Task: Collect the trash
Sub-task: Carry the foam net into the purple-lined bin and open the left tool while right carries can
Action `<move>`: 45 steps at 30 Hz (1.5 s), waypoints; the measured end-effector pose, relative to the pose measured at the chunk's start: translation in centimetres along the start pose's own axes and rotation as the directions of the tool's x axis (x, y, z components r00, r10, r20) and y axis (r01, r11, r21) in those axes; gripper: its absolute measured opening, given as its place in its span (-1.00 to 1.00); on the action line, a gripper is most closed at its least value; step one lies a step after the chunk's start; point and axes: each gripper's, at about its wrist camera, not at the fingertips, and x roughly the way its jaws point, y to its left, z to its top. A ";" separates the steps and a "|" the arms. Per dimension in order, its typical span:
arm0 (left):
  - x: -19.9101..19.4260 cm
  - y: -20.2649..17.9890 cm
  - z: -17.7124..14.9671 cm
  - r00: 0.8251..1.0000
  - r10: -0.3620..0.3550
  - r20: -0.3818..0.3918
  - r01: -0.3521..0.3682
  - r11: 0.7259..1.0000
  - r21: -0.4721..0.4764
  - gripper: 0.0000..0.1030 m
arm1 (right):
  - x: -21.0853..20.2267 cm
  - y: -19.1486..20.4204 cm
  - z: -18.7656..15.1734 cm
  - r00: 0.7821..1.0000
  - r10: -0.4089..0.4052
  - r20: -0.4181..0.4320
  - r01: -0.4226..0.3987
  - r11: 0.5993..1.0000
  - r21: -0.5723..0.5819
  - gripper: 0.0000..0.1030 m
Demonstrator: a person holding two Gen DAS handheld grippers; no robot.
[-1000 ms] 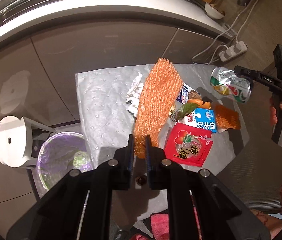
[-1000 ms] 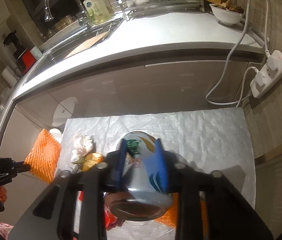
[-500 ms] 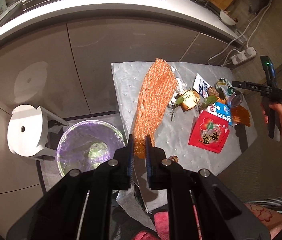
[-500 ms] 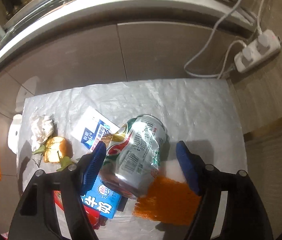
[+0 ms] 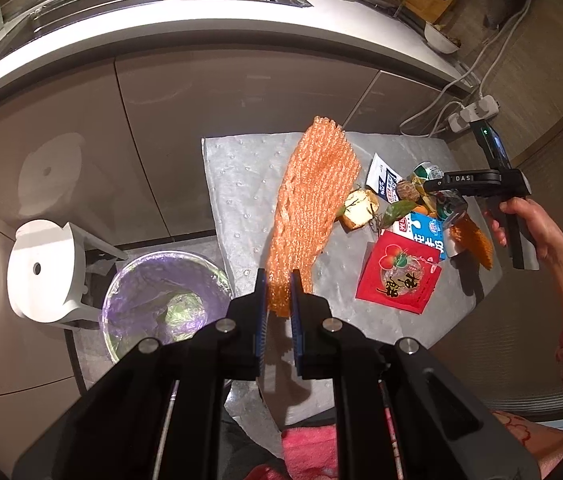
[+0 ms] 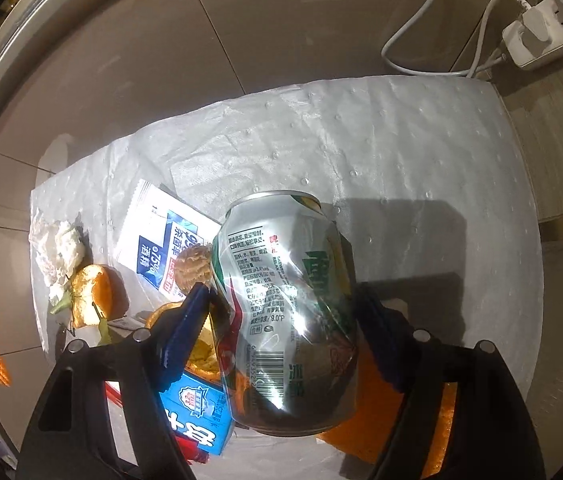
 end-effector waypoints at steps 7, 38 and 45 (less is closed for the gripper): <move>-0.8 0.4 0.0 1.000 0.024 0.012 -0.024 1.000 -0.015 -0.80 | 1.4 0.9 -0.5 0.994 -0.102 -0.047 0.096 0.988 -0.120 0.60; 13.5 16.9 -10.0 0.924 0.106 -0.367 -0.116 0.993 -0.006 -0.79 | -17.6 19.6 -13.5 0.875 0.401 0.273 -0.377 0.916 -0.135 0.50; 21.3 18.7 -11.5 0.854 0.142 -0.501 -0.121 0.990 0.074 -0.02 | -17.4 22.8 -16.4 0.899 0.350 0.263 -0.332 0.937 -0.109 0.50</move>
